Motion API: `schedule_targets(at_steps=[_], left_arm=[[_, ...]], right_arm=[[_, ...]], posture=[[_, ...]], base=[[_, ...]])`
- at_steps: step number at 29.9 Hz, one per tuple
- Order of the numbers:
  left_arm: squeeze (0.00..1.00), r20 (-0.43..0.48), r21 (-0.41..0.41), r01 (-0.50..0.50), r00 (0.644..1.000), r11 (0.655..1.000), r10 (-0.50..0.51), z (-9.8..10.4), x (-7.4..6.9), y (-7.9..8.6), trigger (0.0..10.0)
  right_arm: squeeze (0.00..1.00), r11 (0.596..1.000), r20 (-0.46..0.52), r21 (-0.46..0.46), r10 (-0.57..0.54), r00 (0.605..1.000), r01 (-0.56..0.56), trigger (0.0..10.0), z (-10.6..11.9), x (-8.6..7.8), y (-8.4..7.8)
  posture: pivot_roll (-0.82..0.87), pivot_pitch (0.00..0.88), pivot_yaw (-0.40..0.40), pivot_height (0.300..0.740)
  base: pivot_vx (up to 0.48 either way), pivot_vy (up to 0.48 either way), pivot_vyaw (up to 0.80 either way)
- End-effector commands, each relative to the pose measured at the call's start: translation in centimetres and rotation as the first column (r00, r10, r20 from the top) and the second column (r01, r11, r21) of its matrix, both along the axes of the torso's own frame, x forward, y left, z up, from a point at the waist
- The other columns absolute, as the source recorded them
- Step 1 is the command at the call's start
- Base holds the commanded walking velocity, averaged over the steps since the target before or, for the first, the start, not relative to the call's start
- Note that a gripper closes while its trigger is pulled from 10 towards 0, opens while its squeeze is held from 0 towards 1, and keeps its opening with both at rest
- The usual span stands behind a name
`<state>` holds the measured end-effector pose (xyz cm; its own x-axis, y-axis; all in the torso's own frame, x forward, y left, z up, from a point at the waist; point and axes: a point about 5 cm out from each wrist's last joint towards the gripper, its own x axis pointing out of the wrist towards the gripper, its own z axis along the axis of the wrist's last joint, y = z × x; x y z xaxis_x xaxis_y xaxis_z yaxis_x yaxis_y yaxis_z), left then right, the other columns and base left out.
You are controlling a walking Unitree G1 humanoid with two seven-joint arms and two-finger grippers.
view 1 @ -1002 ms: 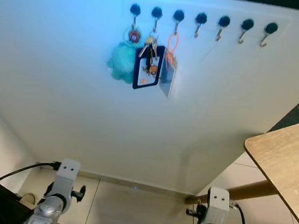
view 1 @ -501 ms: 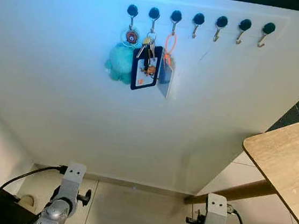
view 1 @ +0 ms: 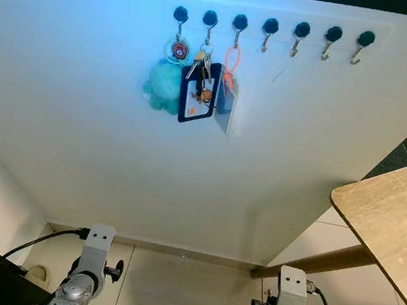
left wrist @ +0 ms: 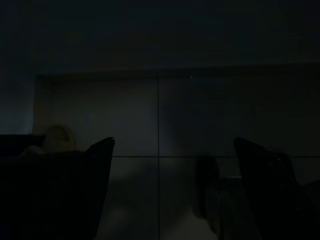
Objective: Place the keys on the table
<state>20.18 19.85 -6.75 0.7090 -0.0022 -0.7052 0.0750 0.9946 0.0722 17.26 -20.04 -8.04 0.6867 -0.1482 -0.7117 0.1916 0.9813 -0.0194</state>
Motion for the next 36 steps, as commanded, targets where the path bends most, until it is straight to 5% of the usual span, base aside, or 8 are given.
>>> schedule_targets(at_steps=[1,13,27,36], left_arm=[[0.00,-0.014,-0.005,0.003,1.000,1.000,-0.003,-0.3,-0.4,-0.1,10.0],[0.00,-0.019,-0.014,0.012,1.000,1.000,-0.013,-0.2,0.0,-0.3,10.0],[0.00,0.088,-0.018,0.082,0.993,0.997,-0.080,1.3,2.3,-1.3,10.0],[0.00,0.114,-0.013,0.117,0.987,0.993,-0.115,1.6,2.5,-1.7,10.0]], right_arm=[[0.00,1.000,-0.014,0.000,-0.020,1.000,0.020,10.0,-0.2,-0.5,-0.2],[0.00,0.999,-0.008,0.008,-0.038,0.999,0.038,10.0,-0.2,-0.4,-0.3],[0.00,0.999,-0.008,0.019,-0.043,0.999,0.043,10.0,-0.2,-0.4,0.0],[0.00,0.999,-0.009,0.026,-0.036,0.999,0.036,10.0,-0.3,-0.4,0.3]], posture=[[0.01,0.065,0.015,0.740],[0.02,0.069,0.014,0.740],[0.03,0.086,0.011,0.740],[0.03,0.099,0.011,0.740]], base=[[-0.240,0.000,0.00],[-0.308,0.000,0.00],[-0.322,0.000,0.00],[-0.278,0.000,0.00]])
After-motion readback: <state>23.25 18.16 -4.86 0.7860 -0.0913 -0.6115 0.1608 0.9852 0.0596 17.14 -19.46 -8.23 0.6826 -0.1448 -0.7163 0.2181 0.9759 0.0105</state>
